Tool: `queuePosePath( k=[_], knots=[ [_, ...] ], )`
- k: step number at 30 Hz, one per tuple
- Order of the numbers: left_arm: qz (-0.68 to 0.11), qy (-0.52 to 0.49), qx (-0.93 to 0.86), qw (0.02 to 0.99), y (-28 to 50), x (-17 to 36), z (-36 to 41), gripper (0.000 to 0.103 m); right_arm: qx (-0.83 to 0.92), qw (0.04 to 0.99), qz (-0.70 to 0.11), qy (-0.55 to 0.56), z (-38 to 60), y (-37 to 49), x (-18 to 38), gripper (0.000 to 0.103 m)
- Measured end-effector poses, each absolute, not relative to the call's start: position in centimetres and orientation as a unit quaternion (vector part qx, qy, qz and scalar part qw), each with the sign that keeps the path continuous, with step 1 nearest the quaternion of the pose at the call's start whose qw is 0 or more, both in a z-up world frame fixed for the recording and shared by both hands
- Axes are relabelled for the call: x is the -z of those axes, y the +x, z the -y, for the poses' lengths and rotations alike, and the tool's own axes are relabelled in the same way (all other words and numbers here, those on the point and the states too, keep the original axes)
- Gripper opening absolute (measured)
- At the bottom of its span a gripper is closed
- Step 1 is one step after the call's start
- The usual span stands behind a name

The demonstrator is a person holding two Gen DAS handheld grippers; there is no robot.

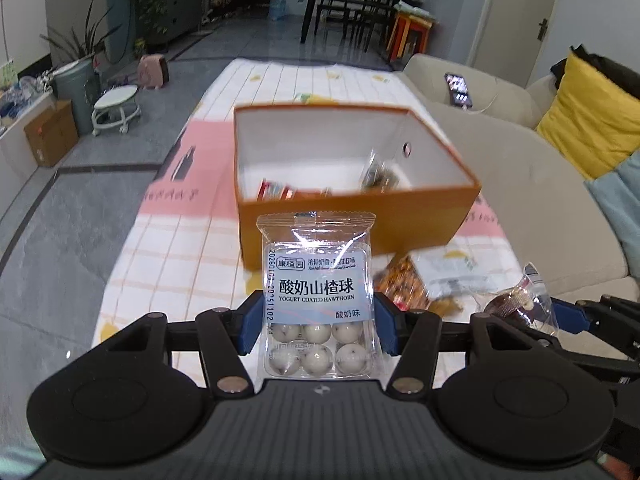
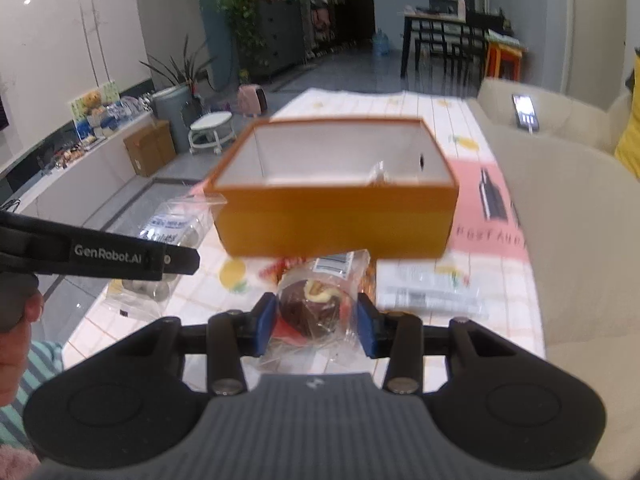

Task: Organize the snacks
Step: 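Carry both bags over the orange box and open both tools to drop them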

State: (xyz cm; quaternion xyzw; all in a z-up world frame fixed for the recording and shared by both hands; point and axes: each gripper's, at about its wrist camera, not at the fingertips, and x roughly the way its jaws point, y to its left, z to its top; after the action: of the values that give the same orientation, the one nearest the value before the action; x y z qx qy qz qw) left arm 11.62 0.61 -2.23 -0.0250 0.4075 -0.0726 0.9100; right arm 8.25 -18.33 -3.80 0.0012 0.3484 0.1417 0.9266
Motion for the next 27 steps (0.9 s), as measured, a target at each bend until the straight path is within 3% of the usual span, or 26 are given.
queuePosePath(
  k=[15, 27],
  knots=[
    [-0.36, -0.008, 0.122, 0.925, 20.3, -4.4, 0.3, 0.065, -0.172, 0.937, -0.303, -0.01, 19.7, 17.6, -4.2, 0.04],
    [-0.423, 0.015, 0.148, 0.894, 30.3, 0.2, 1.9, 0.065, -0.179, 0.913, -0.366, -0.03, 18.6, 30.3, -0.4, 0.04]
  ],
)
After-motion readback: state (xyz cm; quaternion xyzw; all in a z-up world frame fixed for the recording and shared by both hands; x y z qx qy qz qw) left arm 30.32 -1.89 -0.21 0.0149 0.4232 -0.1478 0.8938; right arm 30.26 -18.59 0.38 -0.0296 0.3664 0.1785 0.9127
